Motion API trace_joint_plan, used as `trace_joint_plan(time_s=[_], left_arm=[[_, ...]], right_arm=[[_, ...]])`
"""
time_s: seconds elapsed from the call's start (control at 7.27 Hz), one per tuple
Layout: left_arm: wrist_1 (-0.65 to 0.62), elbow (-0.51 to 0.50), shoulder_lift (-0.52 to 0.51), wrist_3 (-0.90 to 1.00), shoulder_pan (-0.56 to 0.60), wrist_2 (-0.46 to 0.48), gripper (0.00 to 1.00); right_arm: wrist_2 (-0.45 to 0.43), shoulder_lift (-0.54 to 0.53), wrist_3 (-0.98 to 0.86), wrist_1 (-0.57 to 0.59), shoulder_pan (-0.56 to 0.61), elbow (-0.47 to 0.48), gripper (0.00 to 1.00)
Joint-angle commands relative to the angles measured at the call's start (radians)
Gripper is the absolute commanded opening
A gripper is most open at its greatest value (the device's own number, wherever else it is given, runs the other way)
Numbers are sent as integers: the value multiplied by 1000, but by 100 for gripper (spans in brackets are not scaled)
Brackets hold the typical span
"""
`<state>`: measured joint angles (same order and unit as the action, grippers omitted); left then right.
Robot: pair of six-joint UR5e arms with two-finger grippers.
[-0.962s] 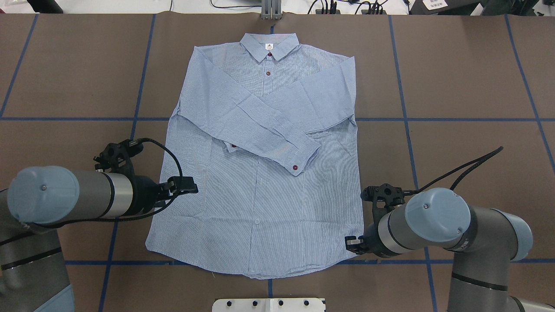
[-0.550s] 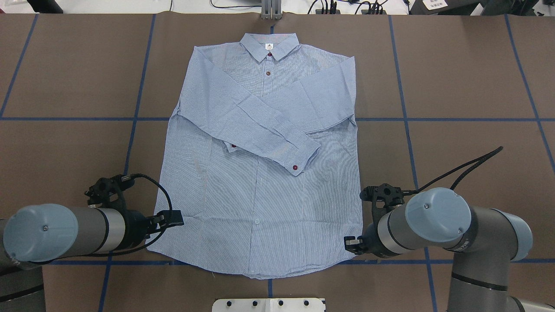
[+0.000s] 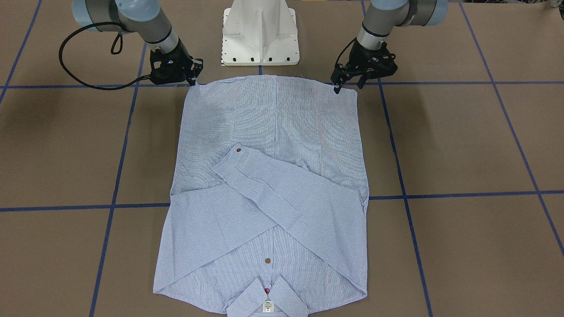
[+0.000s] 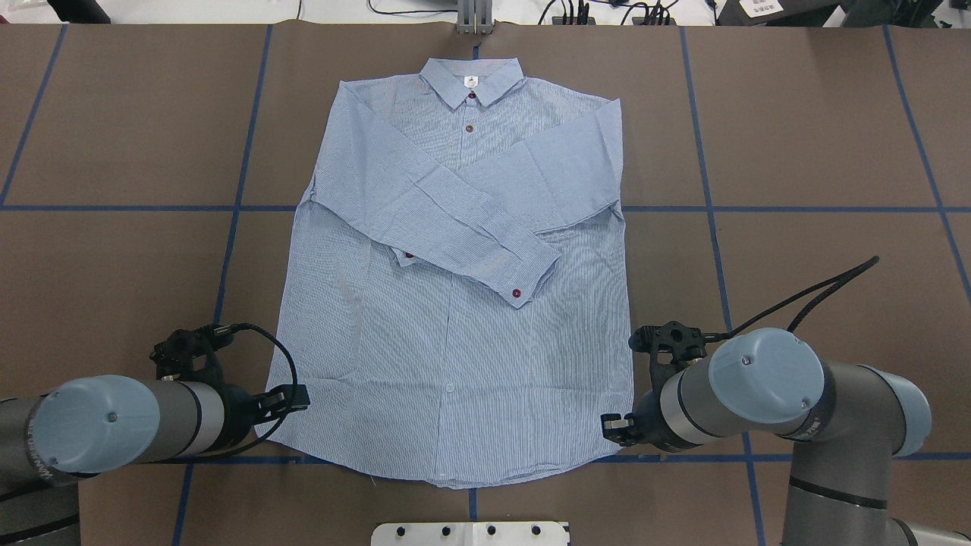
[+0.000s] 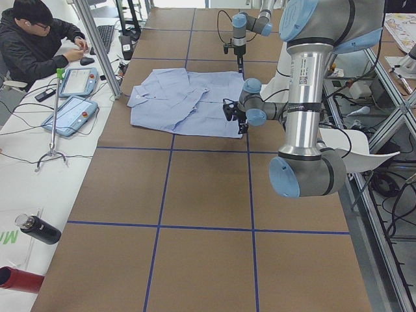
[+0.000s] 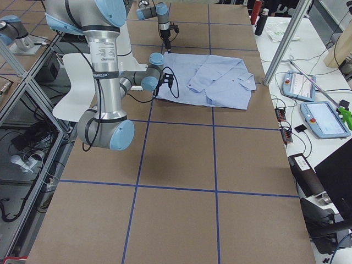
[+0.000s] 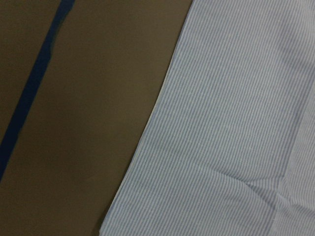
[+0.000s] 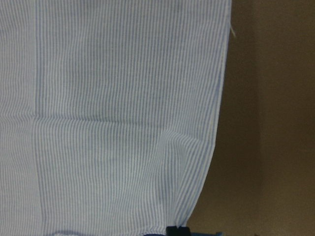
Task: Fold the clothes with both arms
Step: 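Lower the left gripper to the other hem corner nearest the robot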
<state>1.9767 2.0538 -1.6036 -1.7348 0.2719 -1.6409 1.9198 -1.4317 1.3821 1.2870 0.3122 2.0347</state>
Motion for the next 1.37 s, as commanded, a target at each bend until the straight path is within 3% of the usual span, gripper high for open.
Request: trace_joint_plan(time_s=[0.0,1.24], left_arm=[[-9,-30,-1,1,-13,4,90],[-44,-40,-2,0,-19,4,70]], right_arm=[[1,-1,0,0,1,-1,0],[2,-1,0,0,2,-1,0]])
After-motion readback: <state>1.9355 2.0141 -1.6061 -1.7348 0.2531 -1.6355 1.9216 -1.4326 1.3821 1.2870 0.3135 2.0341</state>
